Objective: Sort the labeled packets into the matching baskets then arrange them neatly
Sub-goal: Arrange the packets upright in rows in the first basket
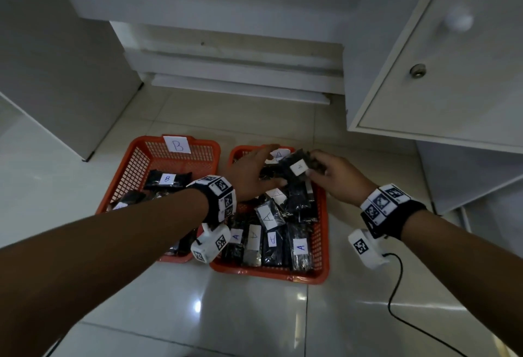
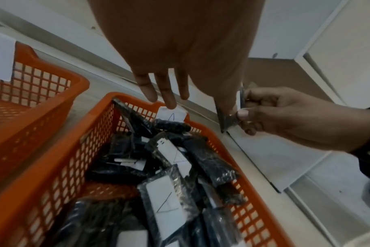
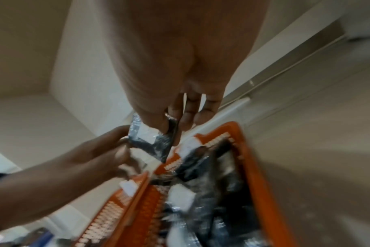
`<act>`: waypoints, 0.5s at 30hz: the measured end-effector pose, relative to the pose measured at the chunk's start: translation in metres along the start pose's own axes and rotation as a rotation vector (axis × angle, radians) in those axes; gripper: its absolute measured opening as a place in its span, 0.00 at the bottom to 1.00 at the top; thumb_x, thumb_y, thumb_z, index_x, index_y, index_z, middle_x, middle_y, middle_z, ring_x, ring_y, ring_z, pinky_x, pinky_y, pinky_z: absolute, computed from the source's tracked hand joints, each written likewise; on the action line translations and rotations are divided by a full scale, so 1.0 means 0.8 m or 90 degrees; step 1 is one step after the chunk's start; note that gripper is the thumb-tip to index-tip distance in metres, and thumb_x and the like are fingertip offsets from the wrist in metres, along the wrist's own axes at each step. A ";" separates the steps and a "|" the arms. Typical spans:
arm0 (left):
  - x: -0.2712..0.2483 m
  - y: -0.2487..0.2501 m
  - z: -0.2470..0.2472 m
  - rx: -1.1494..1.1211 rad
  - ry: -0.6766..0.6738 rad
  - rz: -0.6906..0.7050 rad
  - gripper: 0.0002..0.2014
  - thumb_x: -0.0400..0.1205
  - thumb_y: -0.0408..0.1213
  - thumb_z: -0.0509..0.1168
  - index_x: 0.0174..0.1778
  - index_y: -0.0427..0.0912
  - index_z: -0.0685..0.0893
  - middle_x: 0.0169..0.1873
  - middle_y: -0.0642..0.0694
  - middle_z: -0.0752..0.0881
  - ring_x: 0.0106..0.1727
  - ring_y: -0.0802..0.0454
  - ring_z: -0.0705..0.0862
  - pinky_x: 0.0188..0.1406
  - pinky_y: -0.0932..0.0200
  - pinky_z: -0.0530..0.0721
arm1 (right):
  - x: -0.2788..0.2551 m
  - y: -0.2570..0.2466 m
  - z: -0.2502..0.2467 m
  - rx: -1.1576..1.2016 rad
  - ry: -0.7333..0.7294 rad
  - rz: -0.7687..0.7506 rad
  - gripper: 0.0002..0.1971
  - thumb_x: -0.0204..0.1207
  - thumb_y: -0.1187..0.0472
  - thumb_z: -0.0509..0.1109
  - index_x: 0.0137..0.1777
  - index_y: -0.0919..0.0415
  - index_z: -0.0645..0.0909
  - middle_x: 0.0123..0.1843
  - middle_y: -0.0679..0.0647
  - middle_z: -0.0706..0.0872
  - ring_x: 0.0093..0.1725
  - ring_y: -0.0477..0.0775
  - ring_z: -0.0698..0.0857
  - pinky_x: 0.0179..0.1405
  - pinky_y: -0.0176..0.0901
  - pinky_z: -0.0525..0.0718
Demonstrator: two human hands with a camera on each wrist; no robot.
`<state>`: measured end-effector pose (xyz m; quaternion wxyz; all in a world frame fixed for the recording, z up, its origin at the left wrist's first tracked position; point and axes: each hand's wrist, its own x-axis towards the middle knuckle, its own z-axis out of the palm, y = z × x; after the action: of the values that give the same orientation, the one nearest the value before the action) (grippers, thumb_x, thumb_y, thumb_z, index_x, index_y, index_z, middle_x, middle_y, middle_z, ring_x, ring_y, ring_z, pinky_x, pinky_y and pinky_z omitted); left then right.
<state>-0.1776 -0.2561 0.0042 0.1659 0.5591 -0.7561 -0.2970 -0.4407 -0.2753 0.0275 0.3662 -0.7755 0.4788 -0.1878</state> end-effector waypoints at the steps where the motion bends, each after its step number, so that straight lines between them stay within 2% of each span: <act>1: 0.002 0.008 -0.005 -0.039 0.003 0.017 0.37 0.79 0.66 0.68 0.82 0.57 0.69 0.71 0.51 0.82 0.69 0.54 0.83 0.67 0.46 0.85 | 0.001 -0.010 0.003 0.037 -0.019 -0.007 0.08 0.87 0.59 0.72 0.61 0.46 0.85 0.54 0.44 0.92 0.52 0.39 0.90 0.46 0.35 0.86; 3: 0.007 0.020 -0.009 -0.055 0.034 0.023 0.24 0.84 0.60 0.67 0.74 0.55 0.81 0.60 0.54 0.88 0.58 0.57 0.88 0.59 0.48 0.88 | 0.005 -0.027 0.012 0.099 -0.028 -0.014 0.09 0.87 0.59 0.73 0.62 0.44 0.85 0.54 0.43 0.93 0.52 0.38 0.91 0.49 0.34 0.88; 4: 0.009 0.020 -0.009 -0.060 0.055 0.007 0.21 0.85 0.58 0.67 0.71 0.54 0.84 0.56 0.54 0.90 0.54 0.57 0.89 0.56 0.48 0.89 | 0.007 -0.033 0.018 0.113 -0.017 -0.016 0.10 0.86 0.60 0.73 0.62 0.43 0.84 0.54 0.43 0.92 0.51 0.37 0.90 0.48 0.32 0.87; 6: 0.008 0.015 -0.011 -0.053 0.089 -0.022 0.20 0.84 0.59 0.65 0.65 0.51 0.87 0.51 0.53 0.91 0.50 0.55 0.89 0.53 0.47 0.89 | 0.009 -0.038 0.031 0.084 0.033 -0.011 0.11 0.83 0.55 0.76 0.62 0.42 0.83 0.55 0.40 0.90 0.48 0.34 0.88 0.46 0.33 0.85; 7: 0.006 0.009 -0.013 -0.028 0.093 -0.034 0.20 0.83 0.60 0.64 0.63 0.50 0.87 0.49 0.52 0.90 0.49 0.54 0.89 0.52 0.47 0.89 | 0.009 -0.035 0.037 0.027 0.052 0.008 0.14 0.80 0.50 0.76 0.64 0.42 0.82 0.58 0.39 0.87 0.48 0.34 0.87 0.47 0.37 0.84; 8: 0.002 0.004 -0.018 -0.006 0.087 -0.051 0.19 0.85 0.58 0.64 0.61 0.49 0.86 0.48 0.52 0.89 0.48 0.52 0.88 0.51 0.48 0.88 | 0.008 -0.029 0.043 -0.064 0.044 0.043 0.21 0.77 0.42 0.76 0.68 0.43 0.80 0.62 0.39 0.84 0.51 0.36 0.86 0.50 0.40 0.85; 9: -0.002 -0.002 -0.024 -0.001 0.078 -0.074 0.16 0.86 0.55 0.65 0.62 0.48 0.85 0.49 0.51 0.88 0.47 0.52 0.87 0.50 0.50 0.87 | 0.006 -0.022 0.050 -0.166 0.003 0.088 0.30 0.75 0.36 0.76 0.74 0.45 0.77 0.66 0.42 0.80 0.56 0.42 0.86 0.54 0.43 0.86; 11: -0.012 -0.021 -0.031 -0.004 0.078 -0.106 0.14 0.88 0.50 0.66 0.63 0.46 0.84 0.49 0.51 0.86 0.47 0.53 0.86 0.48 0.53 0.85 | 0.002 -0.011 0.064 -0.299 -0.094 0.159 0.42 0.72 0.33 0.78 0.81 0.50 0.69 0.70 0.54 0.79 0.61 0.55 0.86 0.56 0.48 0.87; 13: -0.023 -0.043 -0.035 0.022 0.087 -0.127 0.13 0.87 0.50 0.67 0.60 0.46 0.85 0.47 0.50 0.85 0.45 0.51 0.85 0.43 0.55 0.81 | 0.001 -0.008 0.071 -0.303 -0.102 0.171 0.41 0.71 0.41 0.82 0.79 0.55 0.70 0.61 0.54 0.82 0.53 0.55 0.86 0.47 0.46 0.85; 15: -0.031 -0.061 -0.037 0.042 0.100 -0.139 0.13 0.86 0.51 0.68 0.56 0.44 0.86 0.45 0.46 0.86 0.44 0.47 0.86 0.40 0.55 0.79 | 0.003 -0.011 0.071 -0.261 -0.083 0.182 0.32 0.73 0.49 0.83 0.72 0.58 0.74 0.49 0.46 0.82 0.44 0.49 0.83 0.37 0.40 0.80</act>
<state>-0.1159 -0.2502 -0.0017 0.1731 0.6649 -0.6846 -0.2434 -0.3975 -0.2529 -0.0036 0.2541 -0.7687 0.5867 0.0176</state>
